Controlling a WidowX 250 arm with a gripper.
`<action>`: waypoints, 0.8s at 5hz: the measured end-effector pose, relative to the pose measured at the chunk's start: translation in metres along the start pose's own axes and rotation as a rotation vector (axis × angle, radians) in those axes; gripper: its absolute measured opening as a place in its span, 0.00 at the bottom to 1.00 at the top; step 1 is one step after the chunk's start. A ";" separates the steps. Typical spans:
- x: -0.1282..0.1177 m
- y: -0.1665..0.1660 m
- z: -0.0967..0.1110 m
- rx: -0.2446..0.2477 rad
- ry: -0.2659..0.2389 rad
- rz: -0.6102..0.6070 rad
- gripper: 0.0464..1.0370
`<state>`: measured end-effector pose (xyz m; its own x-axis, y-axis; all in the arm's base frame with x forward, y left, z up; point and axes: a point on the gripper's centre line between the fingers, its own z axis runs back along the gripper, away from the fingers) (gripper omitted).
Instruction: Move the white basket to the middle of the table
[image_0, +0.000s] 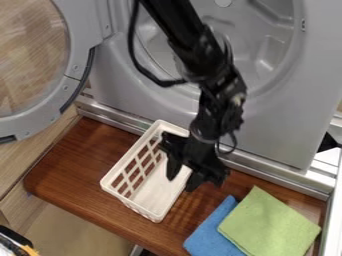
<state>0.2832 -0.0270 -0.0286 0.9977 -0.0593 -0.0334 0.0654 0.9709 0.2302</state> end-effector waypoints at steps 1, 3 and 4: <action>0.001 0.004 0.020 -0.009 -0.034 -0.011 0.87; -0.006 0.020 0.057 0.054 -0.091 -0.123 0.97; -0.019 0.024 0.064 0.032 -0.025 -0.324 0.96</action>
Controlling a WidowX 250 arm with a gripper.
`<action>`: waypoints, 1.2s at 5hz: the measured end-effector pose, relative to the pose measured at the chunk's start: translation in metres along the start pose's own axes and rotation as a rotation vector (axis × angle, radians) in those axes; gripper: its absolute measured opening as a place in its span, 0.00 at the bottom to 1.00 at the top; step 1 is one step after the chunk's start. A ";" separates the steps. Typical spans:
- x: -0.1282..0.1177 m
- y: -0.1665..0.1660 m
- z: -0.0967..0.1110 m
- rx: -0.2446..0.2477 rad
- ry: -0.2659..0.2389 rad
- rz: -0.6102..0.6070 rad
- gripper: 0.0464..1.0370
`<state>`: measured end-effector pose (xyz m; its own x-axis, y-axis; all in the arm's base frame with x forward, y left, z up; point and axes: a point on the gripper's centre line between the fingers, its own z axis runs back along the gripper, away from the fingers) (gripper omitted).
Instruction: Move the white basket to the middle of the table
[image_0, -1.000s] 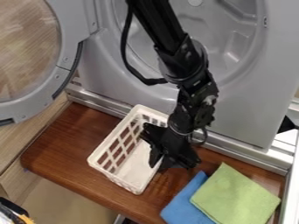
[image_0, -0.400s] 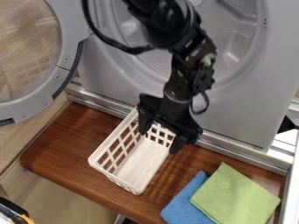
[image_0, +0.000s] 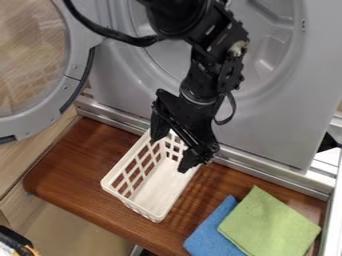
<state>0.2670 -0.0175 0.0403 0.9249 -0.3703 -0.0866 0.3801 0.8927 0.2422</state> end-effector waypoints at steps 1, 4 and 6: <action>-0.017 0.018 0.001 -0.103 -0.011 0.057 0.96; -0.048 0.072 0.026 -0.152 -0.016 0.091 0.96; -0.049 0.080 0.042 -0.150 -0.038 0.129 0.96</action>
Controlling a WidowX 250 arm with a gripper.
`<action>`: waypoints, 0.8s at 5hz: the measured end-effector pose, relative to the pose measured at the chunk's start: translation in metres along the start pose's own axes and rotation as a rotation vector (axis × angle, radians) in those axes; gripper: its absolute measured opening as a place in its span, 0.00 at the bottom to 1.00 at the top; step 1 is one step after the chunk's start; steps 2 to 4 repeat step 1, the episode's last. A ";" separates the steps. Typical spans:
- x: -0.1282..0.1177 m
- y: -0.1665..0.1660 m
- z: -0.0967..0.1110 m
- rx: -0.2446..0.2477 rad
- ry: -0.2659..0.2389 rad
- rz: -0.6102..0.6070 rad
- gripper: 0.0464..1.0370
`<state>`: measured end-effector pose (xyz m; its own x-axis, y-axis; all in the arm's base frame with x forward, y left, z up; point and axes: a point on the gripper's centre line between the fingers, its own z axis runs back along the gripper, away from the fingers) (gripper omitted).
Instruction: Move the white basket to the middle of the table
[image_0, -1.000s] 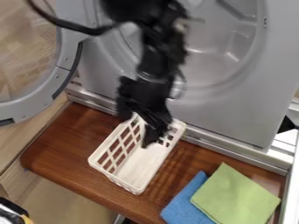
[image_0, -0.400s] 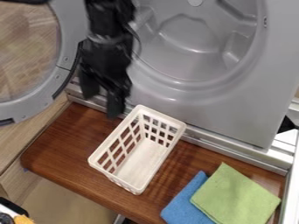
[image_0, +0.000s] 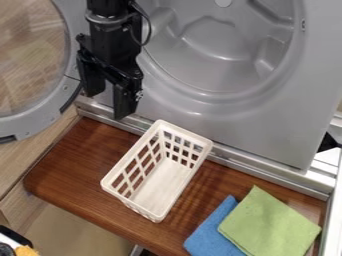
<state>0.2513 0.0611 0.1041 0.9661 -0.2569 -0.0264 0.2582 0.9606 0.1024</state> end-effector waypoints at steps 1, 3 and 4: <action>-0.001 -0.005 0.002 -0.027 0.001 0.020 0.96; -0.001 -0.005 0.002 -0.027 0.001 0.020 0.96; -0.001 -0.005 0.002 -0.027 0.001 0.020 0.96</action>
